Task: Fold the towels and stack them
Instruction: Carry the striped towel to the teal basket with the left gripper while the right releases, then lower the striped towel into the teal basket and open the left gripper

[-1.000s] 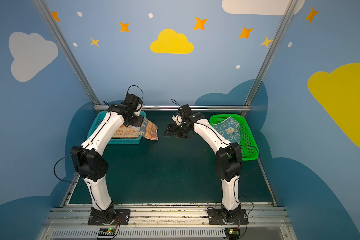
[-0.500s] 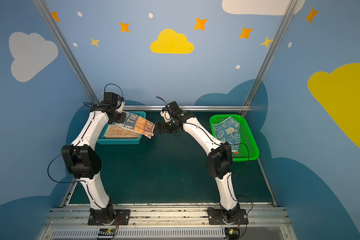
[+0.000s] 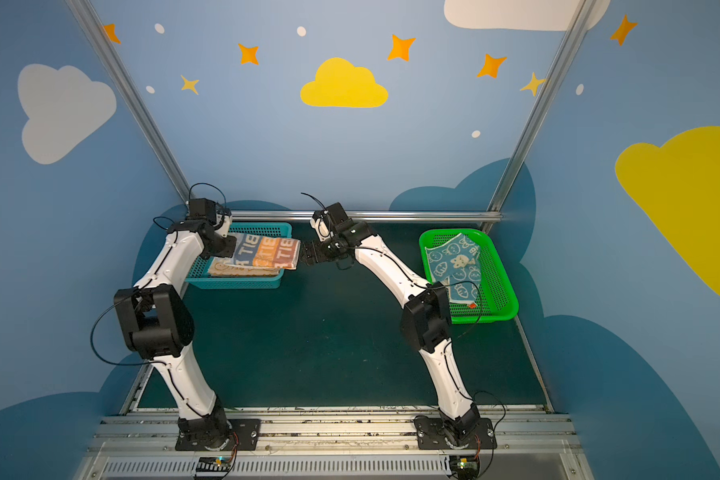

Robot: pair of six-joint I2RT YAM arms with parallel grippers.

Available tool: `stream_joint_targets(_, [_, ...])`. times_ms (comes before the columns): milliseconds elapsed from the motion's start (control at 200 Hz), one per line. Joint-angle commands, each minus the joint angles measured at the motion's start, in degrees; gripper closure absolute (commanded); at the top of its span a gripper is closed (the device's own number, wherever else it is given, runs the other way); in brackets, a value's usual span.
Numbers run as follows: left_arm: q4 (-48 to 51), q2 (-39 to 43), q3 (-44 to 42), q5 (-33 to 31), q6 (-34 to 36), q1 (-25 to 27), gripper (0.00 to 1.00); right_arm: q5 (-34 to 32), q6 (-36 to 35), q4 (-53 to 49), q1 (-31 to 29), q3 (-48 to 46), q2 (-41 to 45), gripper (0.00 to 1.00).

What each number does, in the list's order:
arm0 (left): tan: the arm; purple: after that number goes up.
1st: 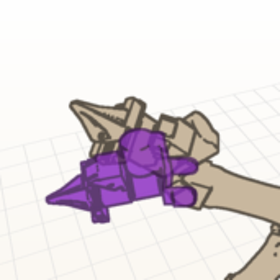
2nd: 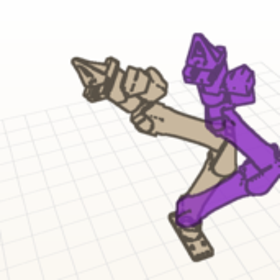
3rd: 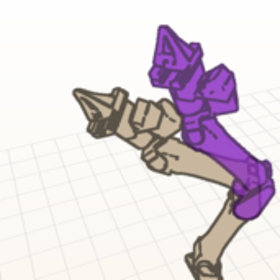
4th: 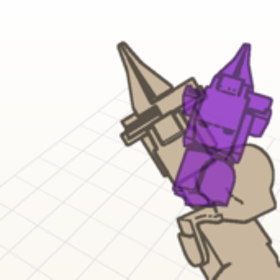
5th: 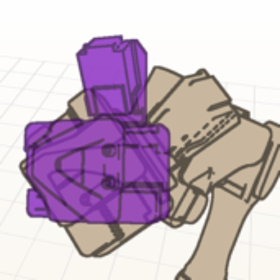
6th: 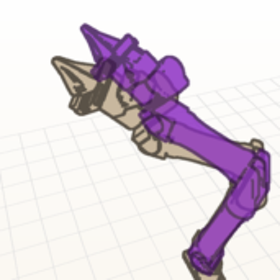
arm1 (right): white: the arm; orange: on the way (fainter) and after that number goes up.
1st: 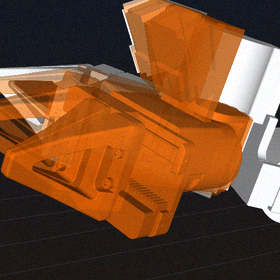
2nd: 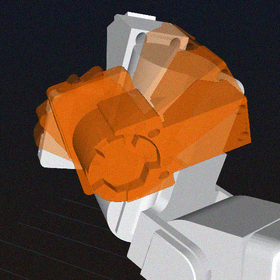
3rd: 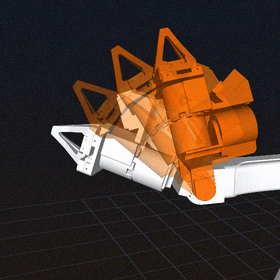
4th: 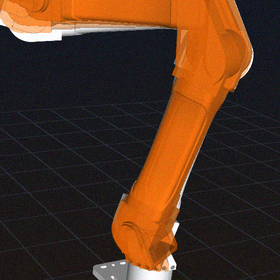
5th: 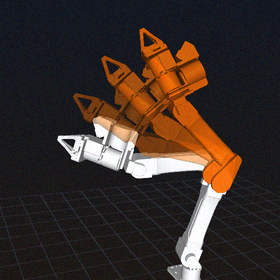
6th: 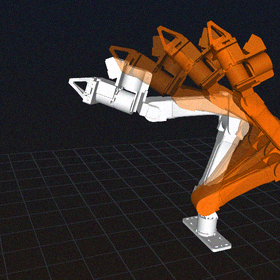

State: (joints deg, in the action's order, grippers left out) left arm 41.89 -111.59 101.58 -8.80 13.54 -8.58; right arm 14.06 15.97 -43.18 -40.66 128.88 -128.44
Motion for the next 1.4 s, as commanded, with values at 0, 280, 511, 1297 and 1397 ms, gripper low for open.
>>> stream_joint_targets(0, [-1.5,-0.5,0.7,1.9,-0.8,-1.0,0.97,0.3,0.3,1.7,-0.6,2.5,-1.1,0.08])
stream_joint_targets(280, [-1.2,-3.8,0.6,1.4,0.9,-2.5,0.97,-1.0,-0.1,1.0,-1.1,5.6,-3.5,0.08])
stream_joint_targets(511, [-1.4,-6.3,0.3,-0.2,1.8,-2.7,0.97,-2.3,-0.9,-0.7,-1.1,6.4,-4.7,0.08])
stream_joint_targets(1297, [-1.5,-1.5,0.2,2.8,0.5,-5.6,0.97,-15.5,-0.3,-4.7,-0.7,6.3,-3.0,0.07])
stream_joint_targets(1397, [-1.6,-2.9,0.4,4.0,0.0,-5.6,0.97,-18.2,-0.8,-4.8,-0.7,6.2,-2.1,0.07])
